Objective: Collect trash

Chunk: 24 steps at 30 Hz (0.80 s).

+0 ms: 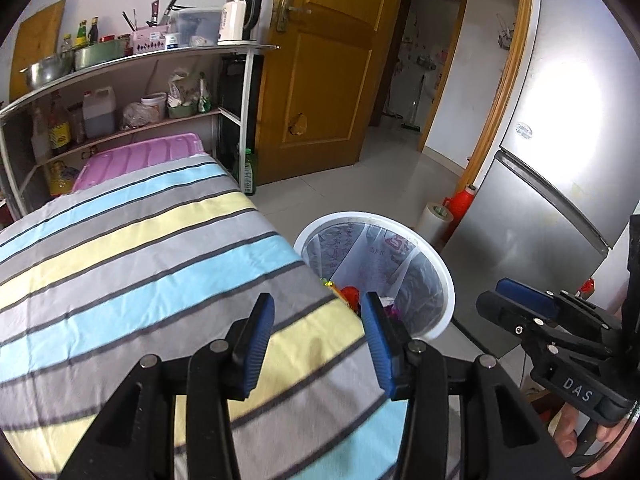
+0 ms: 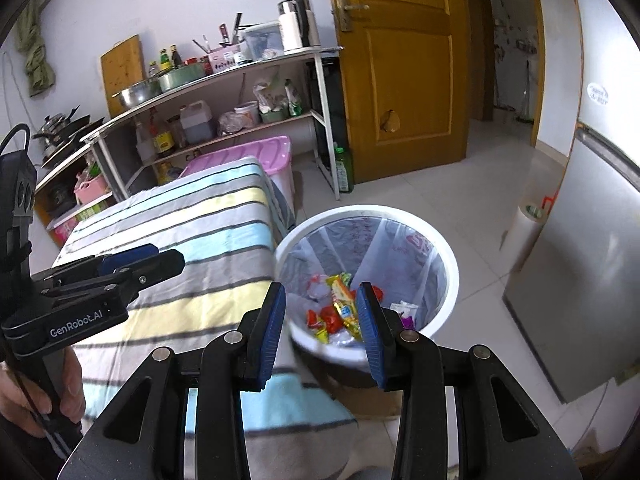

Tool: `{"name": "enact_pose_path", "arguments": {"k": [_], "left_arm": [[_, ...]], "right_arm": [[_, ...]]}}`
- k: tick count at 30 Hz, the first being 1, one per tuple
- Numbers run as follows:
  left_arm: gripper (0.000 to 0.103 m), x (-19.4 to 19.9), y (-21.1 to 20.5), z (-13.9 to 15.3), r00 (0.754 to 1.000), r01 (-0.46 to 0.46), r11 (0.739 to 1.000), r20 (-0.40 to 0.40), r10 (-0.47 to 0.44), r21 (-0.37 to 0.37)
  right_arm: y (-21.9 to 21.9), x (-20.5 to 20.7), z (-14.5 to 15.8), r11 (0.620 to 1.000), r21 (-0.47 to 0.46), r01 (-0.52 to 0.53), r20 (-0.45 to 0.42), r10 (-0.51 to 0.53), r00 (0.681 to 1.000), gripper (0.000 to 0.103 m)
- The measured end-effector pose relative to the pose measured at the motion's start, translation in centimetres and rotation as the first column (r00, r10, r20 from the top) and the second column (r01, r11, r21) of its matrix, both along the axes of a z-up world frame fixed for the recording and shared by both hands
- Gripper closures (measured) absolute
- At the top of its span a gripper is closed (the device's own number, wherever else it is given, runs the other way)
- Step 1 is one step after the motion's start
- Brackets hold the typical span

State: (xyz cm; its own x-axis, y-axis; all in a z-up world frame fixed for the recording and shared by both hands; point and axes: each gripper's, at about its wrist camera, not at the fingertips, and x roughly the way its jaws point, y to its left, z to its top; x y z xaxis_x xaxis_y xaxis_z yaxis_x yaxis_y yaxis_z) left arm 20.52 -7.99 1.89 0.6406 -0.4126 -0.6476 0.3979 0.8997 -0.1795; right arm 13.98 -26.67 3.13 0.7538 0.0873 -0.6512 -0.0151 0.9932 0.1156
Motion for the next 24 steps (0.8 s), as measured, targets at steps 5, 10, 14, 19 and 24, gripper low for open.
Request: {"name": "enact_pose_path", "arguments": {"k": [5,10,14,19,24], "left_arm": [[0.051,-2.5,1.1,-0.1,1.000,-0.019,1.000,0.021,0.019,0.015],[0.050,-5.1,2.2,-0.9,1.000,-0.018,1.000,0.012,0.018,0.008],[0.050,-7.2,2.7,-1.7,1.000,-0.015,1.000,0.000,0.015,0.009],[0.050,-10.0,3.1,-2.1,1.000,-0.014,1.000,-0.002,0.014,-0.005],[0.050,-12.1,3.4,-1.6,1.000,-0.012,1.000,0.014,0.012,-0.016]], "right_arm": [[1.4,-2.6,0.3,1.000,-0.013,-0.010,0.020,0.010,1.000,0.065],[2.4,-5.9,0.2,0.999,-0.039,-0.005,0.052,0.007,0.999,0.065],[2.9,-8.0,-0.3,0.998,-0.059,-0.007,0.046,0.009,0.999,0.065],[3.2,-10.5,-0.2,0.997,-0.083,-0.002,0.055,0.007,0.998,0.065],[3.6,-12.5,0.3,0.996,-0.088,-0.003,0.074,0.009,0.997,0.065]]}}
